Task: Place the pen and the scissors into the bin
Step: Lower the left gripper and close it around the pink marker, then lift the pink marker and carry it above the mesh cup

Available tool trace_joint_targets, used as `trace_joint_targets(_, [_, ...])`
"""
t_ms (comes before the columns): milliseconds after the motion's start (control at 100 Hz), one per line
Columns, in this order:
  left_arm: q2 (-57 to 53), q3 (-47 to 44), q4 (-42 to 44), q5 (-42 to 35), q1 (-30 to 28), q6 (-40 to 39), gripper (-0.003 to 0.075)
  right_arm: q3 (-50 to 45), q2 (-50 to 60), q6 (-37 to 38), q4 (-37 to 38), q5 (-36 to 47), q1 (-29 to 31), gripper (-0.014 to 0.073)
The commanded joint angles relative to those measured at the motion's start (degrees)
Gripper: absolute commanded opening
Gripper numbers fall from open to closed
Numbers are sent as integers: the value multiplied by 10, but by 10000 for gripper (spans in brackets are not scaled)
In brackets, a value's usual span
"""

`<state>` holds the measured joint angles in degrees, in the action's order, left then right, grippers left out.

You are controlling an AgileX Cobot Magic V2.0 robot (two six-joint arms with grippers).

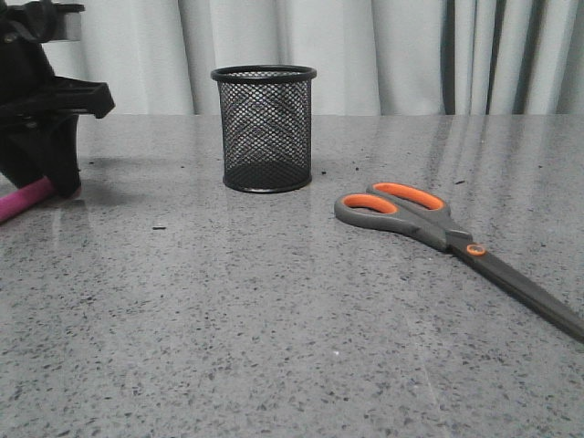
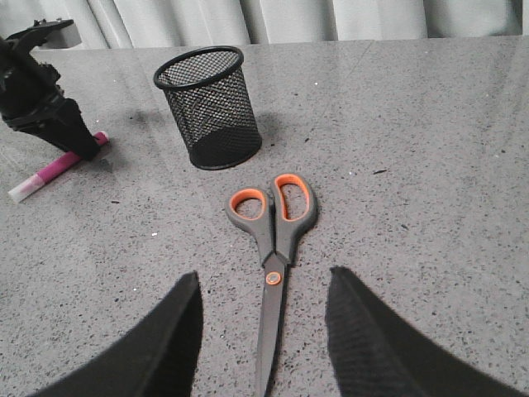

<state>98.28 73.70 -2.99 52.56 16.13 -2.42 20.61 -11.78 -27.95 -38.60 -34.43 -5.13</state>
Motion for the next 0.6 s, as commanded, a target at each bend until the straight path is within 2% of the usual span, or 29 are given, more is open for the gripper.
trace_joint_targets(0, [-4,14,-2,-14,12,-8,222,20,-11,-6,-17,37,4,311])
trace_joint_targets(110, [8,14,-2,-16,17,-8,217,20,-11,-6,-25,37,4,311])
trace_joint_targets(150, [11,14,-2,-12,18,-8,194,20,-11,-6,-30,37,4,312])
trace_joint_targets(200, [14,14,-2,-6,19,-8,136,20,-11,-6,-35,37,4,311])
trace_joint_targets(280, [17,14,-17,4,19,13,-23,20,-11,-6,-38,37,4,311])
trace_joint_targets(450, [12,17,-71,-15,19,56,-20,20,-11,-6,-40,37,4,311])
trace_joint_targets(590, [-22,58,-128,-84,19,94,-20,20,-11,-6,-40,37,4,311])
